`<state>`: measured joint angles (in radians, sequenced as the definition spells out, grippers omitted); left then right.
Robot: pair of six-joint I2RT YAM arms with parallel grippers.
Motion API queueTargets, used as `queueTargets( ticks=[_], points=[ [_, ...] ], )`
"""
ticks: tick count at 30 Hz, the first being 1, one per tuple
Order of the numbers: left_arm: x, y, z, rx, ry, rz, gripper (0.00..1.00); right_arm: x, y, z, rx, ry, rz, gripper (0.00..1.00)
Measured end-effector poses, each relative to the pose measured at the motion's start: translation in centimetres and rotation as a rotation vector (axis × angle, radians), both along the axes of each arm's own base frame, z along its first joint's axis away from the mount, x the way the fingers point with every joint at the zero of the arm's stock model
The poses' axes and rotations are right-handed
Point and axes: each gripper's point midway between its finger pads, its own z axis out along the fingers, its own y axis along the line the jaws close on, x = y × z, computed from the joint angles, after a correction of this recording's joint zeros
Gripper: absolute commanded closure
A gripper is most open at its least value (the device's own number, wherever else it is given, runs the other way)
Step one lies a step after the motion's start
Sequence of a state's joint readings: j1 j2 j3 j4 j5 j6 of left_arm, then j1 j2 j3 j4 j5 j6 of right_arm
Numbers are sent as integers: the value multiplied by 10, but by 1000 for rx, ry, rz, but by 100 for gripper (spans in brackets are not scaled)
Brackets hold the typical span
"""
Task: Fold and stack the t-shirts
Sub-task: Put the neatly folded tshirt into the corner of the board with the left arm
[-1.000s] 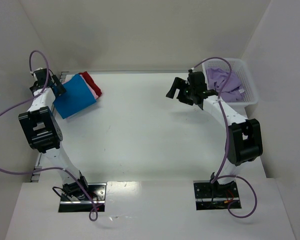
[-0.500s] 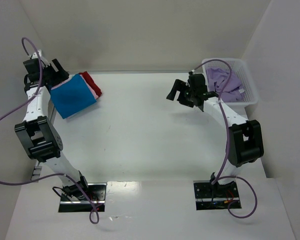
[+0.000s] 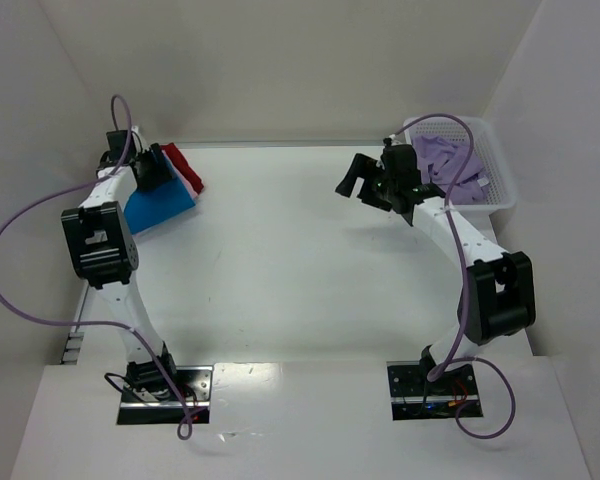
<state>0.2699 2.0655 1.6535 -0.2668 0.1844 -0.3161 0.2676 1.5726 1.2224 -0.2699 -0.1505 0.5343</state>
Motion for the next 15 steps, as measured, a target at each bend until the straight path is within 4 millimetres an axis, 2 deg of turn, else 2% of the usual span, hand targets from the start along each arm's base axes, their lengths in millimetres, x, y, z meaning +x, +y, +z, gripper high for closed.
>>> queueTargets(
  ticks=[2, 5, 10, 13, 15],
  points=[
    [6, 2, -8, 15, 24, 14, 30, 0, -1, 1, -2, -3, -5, 2],
    [13, 10, -7, 44, 26, 42, 28, 1, -2, 0, -4, 0, -13, 2],
    [33, 24, 13, 84, -22, 73, 26, 5, -1, 6, 13, -1, -29, 2],
    [56, 36, 27, 93, -67, 83, 20, 10, 1, 10, 21, -8, -36, 2],
    [63, 43, 32, 94, -84, 88, 20, 12, 1, 10, 25, -6, -41, 2]
  ],
)
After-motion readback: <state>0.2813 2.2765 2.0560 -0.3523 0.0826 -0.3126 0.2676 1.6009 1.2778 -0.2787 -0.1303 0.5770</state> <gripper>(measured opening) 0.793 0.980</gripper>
